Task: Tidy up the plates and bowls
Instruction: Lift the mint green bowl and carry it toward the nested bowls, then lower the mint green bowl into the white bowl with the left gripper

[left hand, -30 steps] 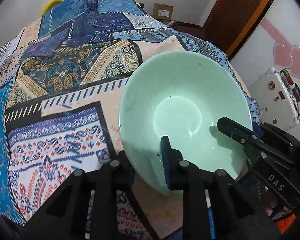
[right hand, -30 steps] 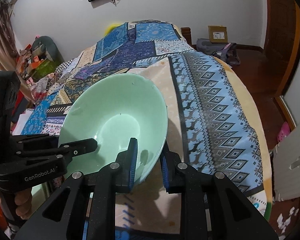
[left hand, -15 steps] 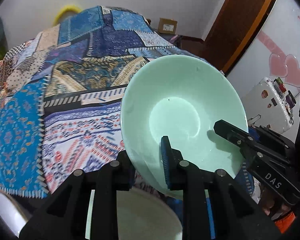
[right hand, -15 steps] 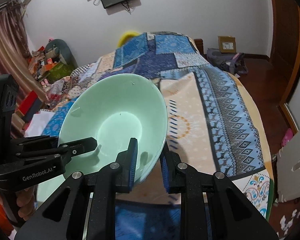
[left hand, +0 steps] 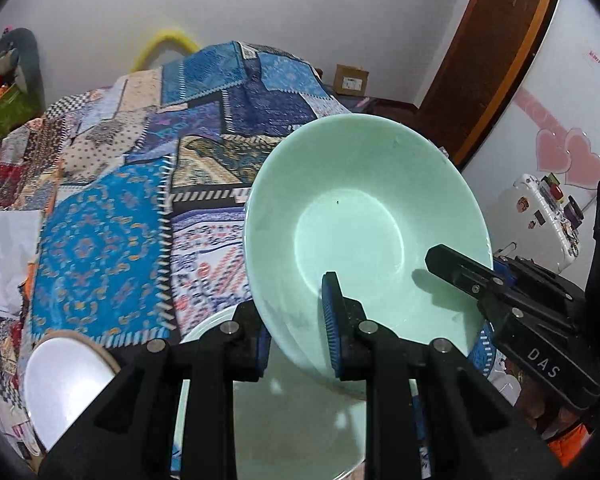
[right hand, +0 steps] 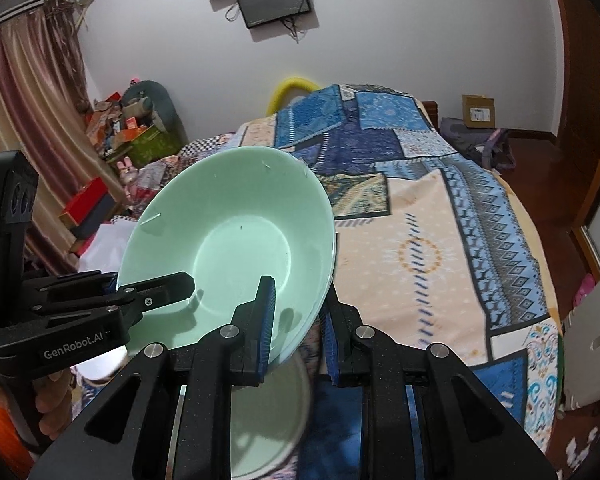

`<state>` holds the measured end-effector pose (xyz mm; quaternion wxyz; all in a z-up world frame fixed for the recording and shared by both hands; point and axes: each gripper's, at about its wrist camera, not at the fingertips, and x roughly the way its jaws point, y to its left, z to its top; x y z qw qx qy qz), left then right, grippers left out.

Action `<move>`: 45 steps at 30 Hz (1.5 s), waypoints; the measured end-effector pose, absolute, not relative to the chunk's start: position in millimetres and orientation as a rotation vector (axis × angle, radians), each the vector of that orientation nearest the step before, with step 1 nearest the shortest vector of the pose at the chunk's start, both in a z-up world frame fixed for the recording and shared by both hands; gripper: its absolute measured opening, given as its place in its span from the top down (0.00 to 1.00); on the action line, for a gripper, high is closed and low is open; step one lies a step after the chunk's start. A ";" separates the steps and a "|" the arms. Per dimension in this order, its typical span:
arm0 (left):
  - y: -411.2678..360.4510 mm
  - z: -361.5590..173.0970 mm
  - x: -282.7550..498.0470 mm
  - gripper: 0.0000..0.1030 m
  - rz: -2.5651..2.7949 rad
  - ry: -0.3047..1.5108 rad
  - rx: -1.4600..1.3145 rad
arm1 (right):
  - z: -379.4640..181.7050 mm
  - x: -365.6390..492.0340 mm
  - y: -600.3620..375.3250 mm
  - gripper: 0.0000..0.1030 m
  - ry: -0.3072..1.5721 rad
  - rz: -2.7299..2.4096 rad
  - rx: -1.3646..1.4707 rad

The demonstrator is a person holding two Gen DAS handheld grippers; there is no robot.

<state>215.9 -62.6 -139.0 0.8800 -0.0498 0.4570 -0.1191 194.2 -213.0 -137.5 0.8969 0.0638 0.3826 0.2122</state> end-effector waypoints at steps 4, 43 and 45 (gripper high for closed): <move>-40.6 -132.1 198.5 0.78 -0.231 0.941 -0.110 | -134.6 183.4 -194.8 0.81 0.790 0.463 0.131; 141.4 -171.7 101.4 0.78 0.021 0.990 -0.235 | -173.2 145.5 -31.0 0.81 0.920 0.746 0.039; 145.3 -176.0 101.0 0.78 0.028 0.999 -0.239 | -176.9 145.1 -26.8 0.81 0.932 0.753 0.037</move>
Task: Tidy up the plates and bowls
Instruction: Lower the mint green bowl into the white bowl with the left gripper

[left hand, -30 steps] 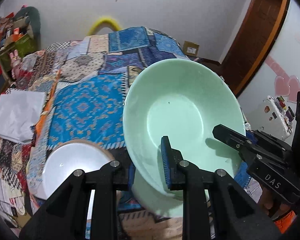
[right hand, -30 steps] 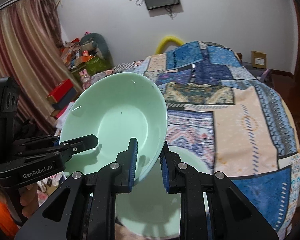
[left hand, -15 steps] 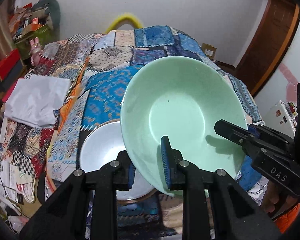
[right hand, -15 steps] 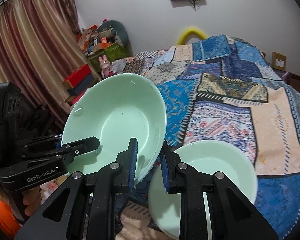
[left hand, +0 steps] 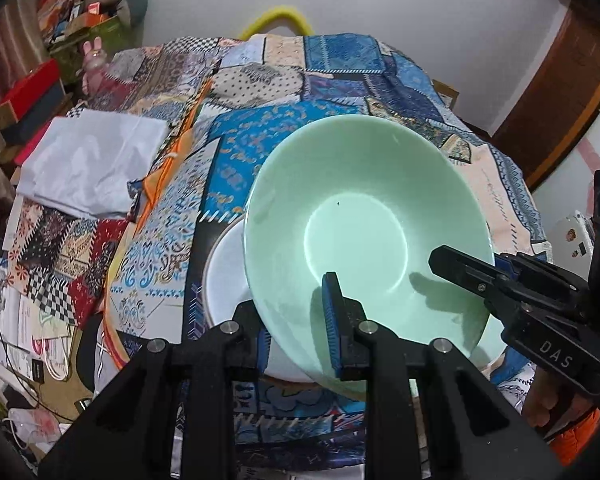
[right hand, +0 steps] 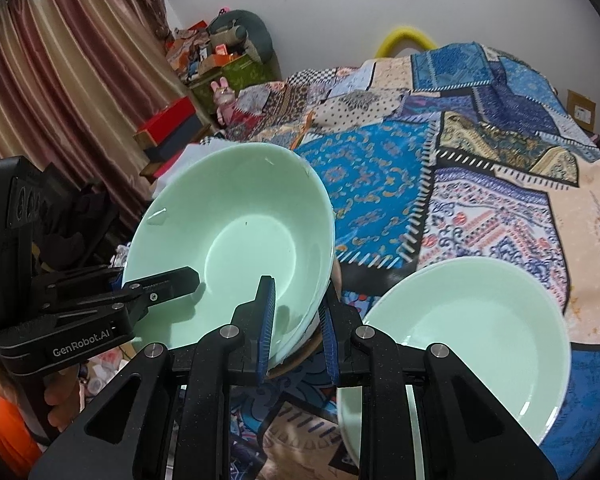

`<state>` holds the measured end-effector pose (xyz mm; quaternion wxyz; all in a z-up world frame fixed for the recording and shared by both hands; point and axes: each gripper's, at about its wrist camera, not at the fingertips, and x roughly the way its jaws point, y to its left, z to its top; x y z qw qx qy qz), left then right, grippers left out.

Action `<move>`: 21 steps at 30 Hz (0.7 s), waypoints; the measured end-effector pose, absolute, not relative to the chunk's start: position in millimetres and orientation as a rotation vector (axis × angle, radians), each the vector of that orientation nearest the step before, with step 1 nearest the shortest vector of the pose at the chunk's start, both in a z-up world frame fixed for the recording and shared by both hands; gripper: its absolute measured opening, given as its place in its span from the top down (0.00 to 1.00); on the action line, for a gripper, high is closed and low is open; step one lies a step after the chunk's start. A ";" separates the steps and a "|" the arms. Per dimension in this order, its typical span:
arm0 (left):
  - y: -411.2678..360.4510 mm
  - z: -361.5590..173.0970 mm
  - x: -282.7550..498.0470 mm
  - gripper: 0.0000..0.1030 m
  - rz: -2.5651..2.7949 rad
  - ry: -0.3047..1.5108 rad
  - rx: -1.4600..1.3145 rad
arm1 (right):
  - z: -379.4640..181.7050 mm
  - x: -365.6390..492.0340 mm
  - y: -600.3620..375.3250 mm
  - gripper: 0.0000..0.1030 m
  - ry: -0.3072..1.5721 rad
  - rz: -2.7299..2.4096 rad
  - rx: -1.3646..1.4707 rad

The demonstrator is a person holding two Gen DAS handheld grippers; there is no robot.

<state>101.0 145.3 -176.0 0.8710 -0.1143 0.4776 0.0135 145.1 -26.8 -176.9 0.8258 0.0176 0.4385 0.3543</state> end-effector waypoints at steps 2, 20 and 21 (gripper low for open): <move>148.8 -181.1 99.8 0.78 0.034 1.008 -0.241 | -180.5 144.4 -22.8 0.81 0.943 0.759 0.034; 169.1 -217.5 99.4 0.78 0.054 1.080 -0.267 | -206.1 147.1 -2.1 0.81 1.024 0.778 0.014; 169.4 -218.0 99.5 0.78 0.052 1.079 -0.267 | -207.3 148.1 -2.3 0.81 1.028 0.777 0.014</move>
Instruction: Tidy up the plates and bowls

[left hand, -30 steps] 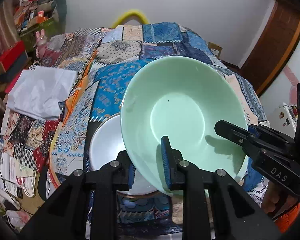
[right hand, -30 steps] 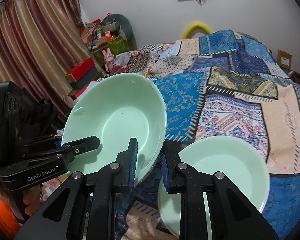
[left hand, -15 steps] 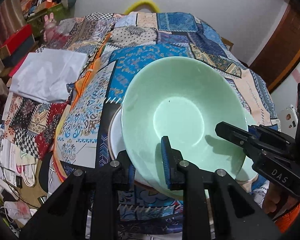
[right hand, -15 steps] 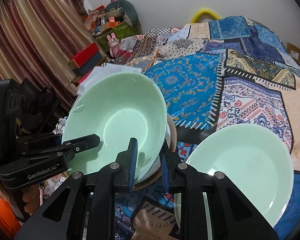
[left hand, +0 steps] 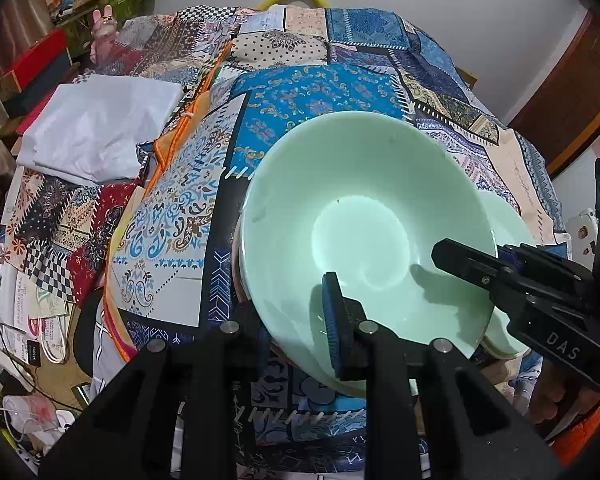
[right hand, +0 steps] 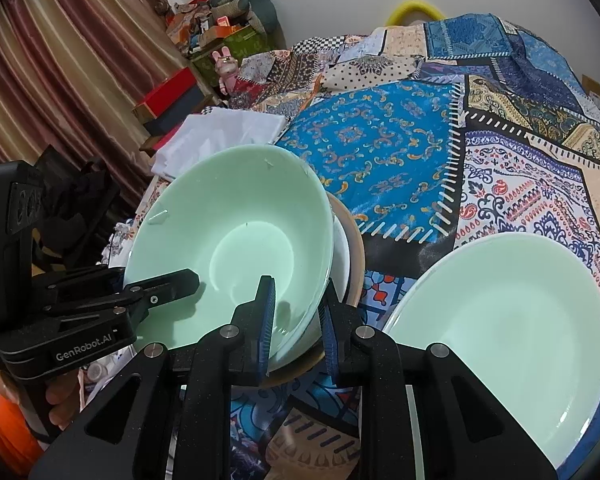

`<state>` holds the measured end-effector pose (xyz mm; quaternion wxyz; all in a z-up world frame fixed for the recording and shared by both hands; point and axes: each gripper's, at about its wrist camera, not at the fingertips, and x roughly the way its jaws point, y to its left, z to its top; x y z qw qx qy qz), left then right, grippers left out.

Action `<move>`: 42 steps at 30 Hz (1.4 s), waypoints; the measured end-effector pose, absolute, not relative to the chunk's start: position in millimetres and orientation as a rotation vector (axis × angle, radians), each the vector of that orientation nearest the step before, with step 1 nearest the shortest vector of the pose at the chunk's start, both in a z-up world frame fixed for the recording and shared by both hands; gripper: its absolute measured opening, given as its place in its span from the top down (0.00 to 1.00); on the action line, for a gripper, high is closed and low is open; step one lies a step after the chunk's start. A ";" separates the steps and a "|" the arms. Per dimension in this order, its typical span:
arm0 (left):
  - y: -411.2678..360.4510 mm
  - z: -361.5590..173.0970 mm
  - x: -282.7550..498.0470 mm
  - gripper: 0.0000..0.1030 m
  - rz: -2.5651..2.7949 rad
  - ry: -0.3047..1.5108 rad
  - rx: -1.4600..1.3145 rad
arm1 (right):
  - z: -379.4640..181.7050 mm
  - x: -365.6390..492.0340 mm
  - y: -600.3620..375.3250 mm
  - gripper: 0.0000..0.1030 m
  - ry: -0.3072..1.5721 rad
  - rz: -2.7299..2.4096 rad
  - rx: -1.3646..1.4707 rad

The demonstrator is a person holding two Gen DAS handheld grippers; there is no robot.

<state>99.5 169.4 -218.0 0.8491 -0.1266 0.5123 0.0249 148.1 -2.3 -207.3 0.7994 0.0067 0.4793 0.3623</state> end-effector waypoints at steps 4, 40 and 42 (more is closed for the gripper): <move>171.1 -220.2 101.4 0.78 0.045 1.078 -0.274 | -208.3 152.9 -3.4 0.80 1.038 0.772 0.019; 173.5 -181.3 89.8 0.54 0.106 0.968 -0.203 | -187.9 148.3 -32.3 0.70 0.961 0.726 0.005; 174.6 -177.5 87.3 0.46 0.110 0.951 -0.202 | -190.1 148.3 -31.0 0.68 0.969 0.729 0.006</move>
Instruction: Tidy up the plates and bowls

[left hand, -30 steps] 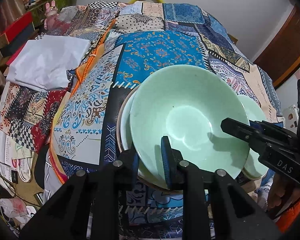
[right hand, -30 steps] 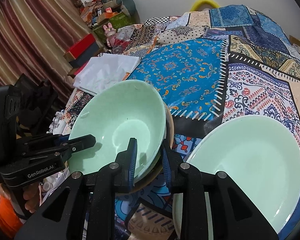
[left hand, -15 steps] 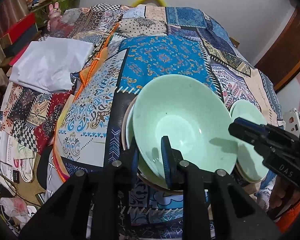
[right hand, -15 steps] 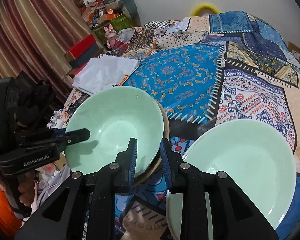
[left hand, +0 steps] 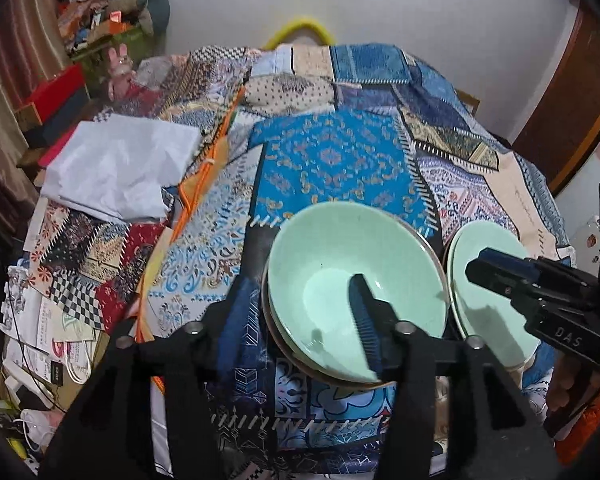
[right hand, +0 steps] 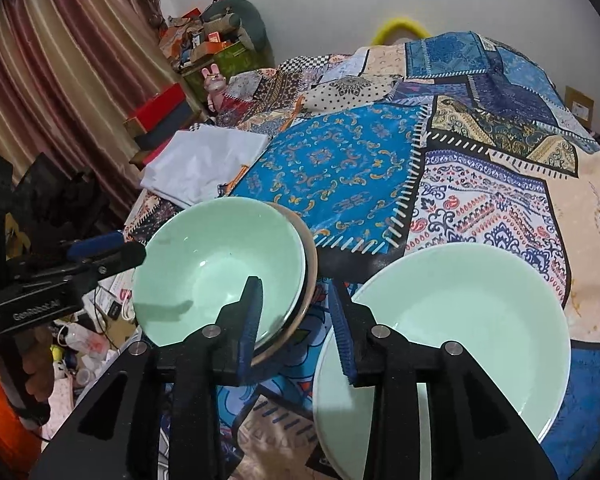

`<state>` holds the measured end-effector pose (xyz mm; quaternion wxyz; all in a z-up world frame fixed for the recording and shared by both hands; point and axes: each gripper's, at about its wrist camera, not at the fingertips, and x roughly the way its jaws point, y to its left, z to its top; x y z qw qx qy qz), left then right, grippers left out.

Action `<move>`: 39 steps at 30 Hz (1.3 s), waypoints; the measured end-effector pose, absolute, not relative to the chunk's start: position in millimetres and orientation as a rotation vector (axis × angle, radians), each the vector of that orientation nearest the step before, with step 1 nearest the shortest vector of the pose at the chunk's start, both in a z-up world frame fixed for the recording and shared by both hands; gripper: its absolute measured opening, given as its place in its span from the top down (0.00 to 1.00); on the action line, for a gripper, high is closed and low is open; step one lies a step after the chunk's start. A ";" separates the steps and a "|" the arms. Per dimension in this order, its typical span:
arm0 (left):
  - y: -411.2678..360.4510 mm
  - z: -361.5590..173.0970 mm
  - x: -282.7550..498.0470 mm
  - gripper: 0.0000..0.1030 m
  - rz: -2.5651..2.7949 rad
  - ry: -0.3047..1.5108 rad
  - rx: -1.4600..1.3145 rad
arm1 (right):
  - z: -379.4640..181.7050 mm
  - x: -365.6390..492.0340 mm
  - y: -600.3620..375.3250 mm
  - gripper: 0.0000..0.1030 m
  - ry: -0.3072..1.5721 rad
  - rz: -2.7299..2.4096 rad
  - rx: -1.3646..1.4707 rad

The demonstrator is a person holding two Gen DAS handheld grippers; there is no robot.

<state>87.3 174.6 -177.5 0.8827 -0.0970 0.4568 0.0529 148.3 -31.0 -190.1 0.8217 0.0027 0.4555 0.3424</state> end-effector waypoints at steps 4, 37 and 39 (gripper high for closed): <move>181.3 -188.2 85.3 0.44 0.123 0.977 -0.221 | -197.3 148.6 -25.7 0.66 0.988 0.731 -0.012; 191.2 -258.1 103.6 0.61 0.021 1.112 -0.397 | -241.2 161.2 17.3 0.66 1.101 0.744 -0.075; 190.8 -257.2 103.3 0.61 0.023 1.108 -0.397 | -240.9 160.7 16.8 0.67 1.103 0.743 -0.081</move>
